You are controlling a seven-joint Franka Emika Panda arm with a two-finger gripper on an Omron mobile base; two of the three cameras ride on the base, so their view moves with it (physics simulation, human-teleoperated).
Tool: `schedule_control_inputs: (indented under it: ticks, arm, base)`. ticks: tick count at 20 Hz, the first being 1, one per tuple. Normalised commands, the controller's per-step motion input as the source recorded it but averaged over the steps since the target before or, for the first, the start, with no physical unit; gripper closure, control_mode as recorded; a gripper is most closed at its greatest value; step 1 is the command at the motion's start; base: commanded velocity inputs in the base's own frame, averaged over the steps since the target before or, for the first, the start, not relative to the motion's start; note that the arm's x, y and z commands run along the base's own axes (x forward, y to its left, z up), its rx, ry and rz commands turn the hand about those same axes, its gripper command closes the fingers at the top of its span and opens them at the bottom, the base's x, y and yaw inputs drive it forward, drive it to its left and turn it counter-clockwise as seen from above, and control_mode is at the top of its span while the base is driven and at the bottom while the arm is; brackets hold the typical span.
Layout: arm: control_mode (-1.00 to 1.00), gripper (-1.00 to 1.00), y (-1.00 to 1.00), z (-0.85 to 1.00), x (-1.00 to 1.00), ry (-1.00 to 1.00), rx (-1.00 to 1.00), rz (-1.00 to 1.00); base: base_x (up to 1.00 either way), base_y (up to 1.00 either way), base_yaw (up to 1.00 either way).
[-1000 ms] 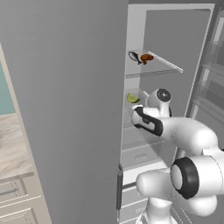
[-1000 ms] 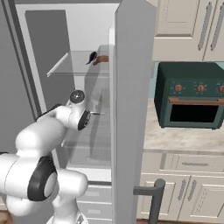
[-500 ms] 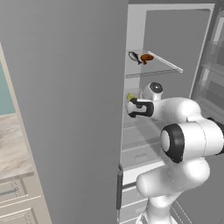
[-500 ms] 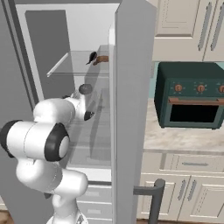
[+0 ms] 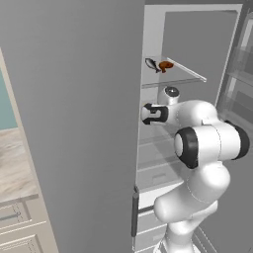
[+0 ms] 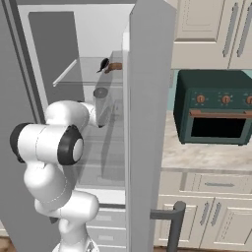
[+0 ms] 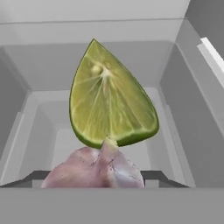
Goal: Transport the fish and garlic to the fridge. Place the fish on the rack containing meat and place the garlic on the rack containing the vegetable, ensuring meats and vegetables are on different racks.
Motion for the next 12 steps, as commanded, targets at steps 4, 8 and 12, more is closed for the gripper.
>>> schedule_control_inputs:
  ticks: [4,8,12]
  arm:
    - [-1.00,1.00,0.00,-0.51,0.00,0.00,-0.04,0.00]
    - [-1.00,1.00,0.00,-0.64,-0.04,0.00,-0.02,0.00]
    - [-1.00,1.00,0.00,-0.66,-0.47,-0.01,-0.03,0.00]
  base:
    - [0.00,0.00,0.00]
    - [0.00,0.00,0.00]
    - [0.00,0.00,0.00]
